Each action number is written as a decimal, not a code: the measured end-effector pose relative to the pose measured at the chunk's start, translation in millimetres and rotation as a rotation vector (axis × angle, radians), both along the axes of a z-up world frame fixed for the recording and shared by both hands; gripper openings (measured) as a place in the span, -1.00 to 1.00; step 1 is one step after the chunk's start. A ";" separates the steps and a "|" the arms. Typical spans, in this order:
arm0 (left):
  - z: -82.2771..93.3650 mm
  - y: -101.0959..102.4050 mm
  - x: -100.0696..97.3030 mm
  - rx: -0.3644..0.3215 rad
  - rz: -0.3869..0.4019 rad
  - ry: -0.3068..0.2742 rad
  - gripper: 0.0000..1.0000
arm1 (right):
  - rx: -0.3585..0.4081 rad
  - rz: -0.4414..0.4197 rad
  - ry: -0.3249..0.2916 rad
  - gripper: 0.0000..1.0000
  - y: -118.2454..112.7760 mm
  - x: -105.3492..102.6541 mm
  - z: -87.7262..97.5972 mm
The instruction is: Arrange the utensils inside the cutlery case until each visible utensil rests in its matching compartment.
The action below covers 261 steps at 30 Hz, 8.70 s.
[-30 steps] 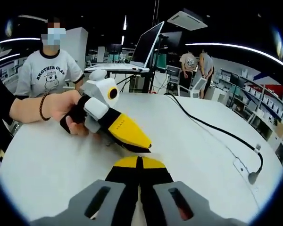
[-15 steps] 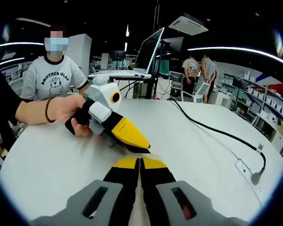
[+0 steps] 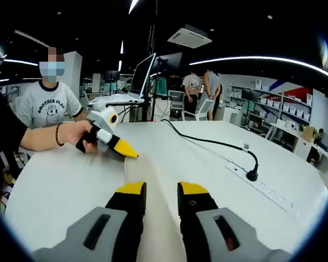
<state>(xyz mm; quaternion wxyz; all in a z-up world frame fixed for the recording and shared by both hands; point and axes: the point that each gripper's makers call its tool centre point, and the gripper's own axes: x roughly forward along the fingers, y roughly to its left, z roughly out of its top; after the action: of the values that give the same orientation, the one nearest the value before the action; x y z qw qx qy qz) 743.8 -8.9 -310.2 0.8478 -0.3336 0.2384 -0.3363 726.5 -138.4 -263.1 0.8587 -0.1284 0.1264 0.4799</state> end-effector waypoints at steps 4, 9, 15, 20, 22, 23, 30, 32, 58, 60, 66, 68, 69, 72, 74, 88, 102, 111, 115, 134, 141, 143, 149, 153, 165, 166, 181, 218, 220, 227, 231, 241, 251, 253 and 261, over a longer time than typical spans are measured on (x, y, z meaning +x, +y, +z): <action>-0.3 0.6 5.6 -0.006 0.010 0.000 -0.57 | 0.019 -0.059 -0.006 -0.49 -27.4 -11.1 0.4; 0.3 -0.1 10.9 -0.008 0.017 0.005 -0.58 | -0.009 -0.148 0.036 -0.40 -61.3 -23.5 -26.6; 0.0 -4.1 6.9 -0.007 0.023 -0.011 -0.58 | 0.060 -0.207 0.103 -0.22 -77.9 -29.2 -44.2; 0.5 -1.3 11.6 -0.038 0.040 -0.011 -0.61 | 0.131 -0.195 0.158 -0.20 -69.0 -30.9 -50.8; 0.1 0.0 10.5 -0.051 0.050 -0.001 -0.63 | 0.143 -0.195 0.169 -0.17 -64.0 -34.8 -51.3; 0.4 0.1 9.3 -0.052 0.051 0.004 -0.64 | 0.139 -0.199 0.164 -0.16 -63.5 -36.5 -51.1; 0.9 7.3 -8.0 -0.077 0.042 0.031 -0.70 | 0.045 -0.074 0.128 -0.21 -64.1 -58.0 -50.7; 1.8 7.9 -14.5 -0.077 0.024 0.035 -0.71 | 0.028 -0.050 0.145 -0.21 -66.1 -61.6 -50.8; 5.1 21.0 -69.5 0.144 0.040 -0.070 -0.82 | 0.101 0.082 0.166 -0.20 -58.8 -76.8 -49.8; 4.0 24.8 -59.9 0.124 0.050 -0.050 -0.82 | 0.097 0.081 0.171 -0.20 -58.5 -79.3 -50.2; 3.3 23.3 -61.8 0.120 0.045 -0.002 -0.82 | 0.060 0.067 0.198 -0.19 -56.3 -87.1 -50.5; 2.4 25.3 -59.9 0.109 0.063 0.007 -0.80 | 0.041 0.068 0.223 -0.20 -57.5 -91.9 -49.9; 5.8 24.6 -64.3 0.117 0.066 -0.025 -0.84 | 0.037 0.065 0.221 -0.20 -58.1 -94.2 -48.2; 23.0 31.7 -68.0 0.206 0.063 -0.168 -0.90 | 0.011 -0.005 0.148 -0.40 -75.8 -90.1 -30.4; 46.1 29.0 -73.3 0.202 0.060 -0.234 -0.87 | 0.070 -0.064 0.115 -0.48 -87.6 -87.4 -4.7; 48.5 -1.4 -77.3 0.974 -0.594 -0.654 -0.85 | -0.469 0.022 0.140 -0.69 -70.3 -92.4 -10.2; 12.1 -10.8 -73.1 1.204 -0.951 -0.579 -0.60 | -0.773 0.159 0.223 -0.71 -46.3 -75.3 -23.2; 8.4 -1.1 -72.0 1.268 -0.983 -0.388 -0.57 | -0.836 0.181 0.271 -0.71 -51.8 -67.9 -32.6; 6.4 -0.1 -74.1 1.259 -0.988 -0.297 -0.57 | -0.841 0.190 0.300 -0.69 -50.9 -67.9 -36.6; 1.4 0.0 -81.3 1.316 -1.130 -0.195 -0.57 | -0.889 0.253 0.400 -0.89 -50.8 -85.1 -50.1; -0.7 -0.9 -79.3 1.373 -1.161 -0.120 -0.56 | -0.876 0.285 0.414 -0.88 -52.9 -80.9 -49.3; -1.3 -0.3 -78.8 1.376 -1.173 -0.110 -0.56 | -0.843 0.279 0.441 -0.88 -51.0 -85.7 -50.0; 0.4 5.4 -73.7 1.342 -1.201 -0.084 -0.56 | -0.872 0.263 0.430 -0.88 -50.9 -75.4 -48.6; -5.4 5.5 -87.0 1.381 -1.168 -0.115 -0.56 | -0.905 0.274 0.443 -0.88 -47.4 -72.6 -48.5; -5.2 -2.0 -80.3 1.315 -1.216 -0.041 -0.56 | -0.886 0.263 0.467 -0.88 -50.8 -78.5 -49.6; -5.3 -2.6 -78.6 1.315 -1.217 -0.039 -0.57 | -0.888 0.263 0.469 -0.89 -50.7 -78.9 -49.6; -2.1 -0.2 -85.0 1.366 -1.159 -0.063 -0.59 | -1.006 0.187 0.469 -0.90 -51.6 -84.4 -50.3; 19.9 18.3 -84.5 0.525 -0.218 -0.423 0.65 | 0.196 -0.285 0.076 -0.24 -64.7 -112.9 -17.2; 23.6 15.9 -89.3 0.494 -0.199 -0.441 0.74 | 0.170 -0.314 0.097 -0.11 -69.1 -115.7 -25.0; 7.0 5.3 -98.9 0.483 -0.150 -0.385 0.70 | 0.217 -0.335 0.150 -0.10 -59.8 -116.6 -41.0; -3.4 -4.0 -102.2 0.481 -0.158 -0.363 0.61 | 0.219 -0.349 0.147 -0.08 -56.9 -109.7 -43.0; 6.0 -7.4 -83.0 0.425 -0.066 -0.405 0.37 | 0.199 -0.387 0.152 -0.13 -60.8 -95.6 -50.7; 1.7 -15.3 -84.6 0.417 -0.063 -0.412 0.38 | 0.260 -0.368 0.207 -0.16 -51.0 -86.1 -54.9; 1.8 -13.3 -84.9 0.410 -0.058 -0.407 0.37 | 0.270 -0.373 0.220 -0.15 -49.5 -84.5 -55.3; 0.5 -10.8 -91.3 0.452 -0.049 -0.420 0.42 | 0.279 -0.368 0.212 -0.18 -44.7 -90.6 -53.7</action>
<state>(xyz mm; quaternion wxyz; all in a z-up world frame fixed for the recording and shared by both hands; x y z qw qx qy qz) 652.5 -19.7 -309.7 0.9229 -0.0539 0.1348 -0.3566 635.9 -183.0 -316.8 0.9229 0.0673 0.1694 0.3390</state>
